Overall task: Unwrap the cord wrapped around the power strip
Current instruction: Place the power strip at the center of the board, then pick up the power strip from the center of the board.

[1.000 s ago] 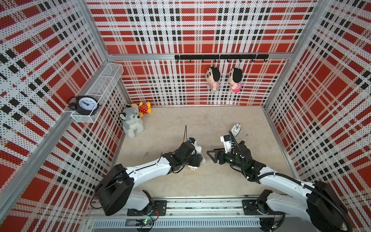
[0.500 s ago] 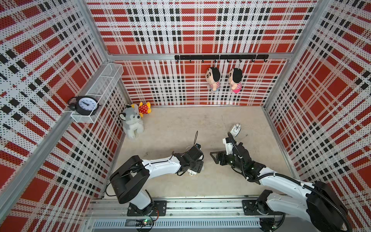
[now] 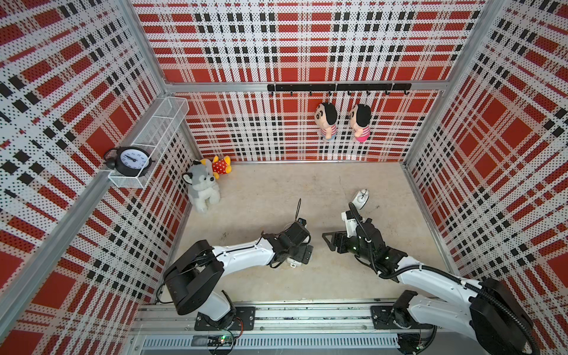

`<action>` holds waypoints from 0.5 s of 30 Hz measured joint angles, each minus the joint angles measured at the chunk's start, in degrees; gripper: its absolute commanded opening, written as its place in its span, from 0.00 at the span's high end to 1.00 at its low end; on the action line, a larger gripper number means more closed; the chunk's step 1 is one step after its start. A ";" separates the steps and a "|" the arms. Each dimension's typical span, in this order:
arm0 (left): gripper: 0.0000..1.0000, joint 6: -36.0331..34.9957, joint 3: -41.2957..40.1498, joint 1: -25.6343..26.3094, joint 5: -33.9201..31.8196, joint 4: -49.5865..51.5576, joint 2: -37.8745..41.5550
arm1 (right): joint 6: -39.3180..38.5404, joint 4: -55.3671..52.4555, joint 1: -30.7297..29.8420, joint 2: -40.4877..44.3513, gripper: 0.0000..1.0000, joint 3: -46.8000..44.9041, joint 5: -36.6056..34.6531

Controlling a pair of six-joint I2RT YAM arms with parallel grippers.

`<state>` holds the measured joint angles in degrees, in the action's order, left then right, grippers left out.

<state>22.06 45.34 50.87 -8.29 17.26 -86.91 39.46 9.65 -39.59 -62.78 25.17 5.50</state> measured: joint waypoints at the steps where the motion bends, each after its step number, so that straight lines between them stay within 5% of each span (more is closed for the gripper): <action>1: 0.02 0.04 0.00 0.00 -0.13 0.04 0.33 | 0.00 0.00 0.00 0.11 0.25 0.00 0.00; 15: 0.02 1.49 -0.39 2.23 -2.58 4.72 1.88 | -0.46 -0.70 0.00 0.87 0.24 -0.26 -0.33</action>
<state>23.55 44.95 53.10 -10.87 21.98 -85.03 39.00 8.95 -39.59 -61.91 24.91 5.17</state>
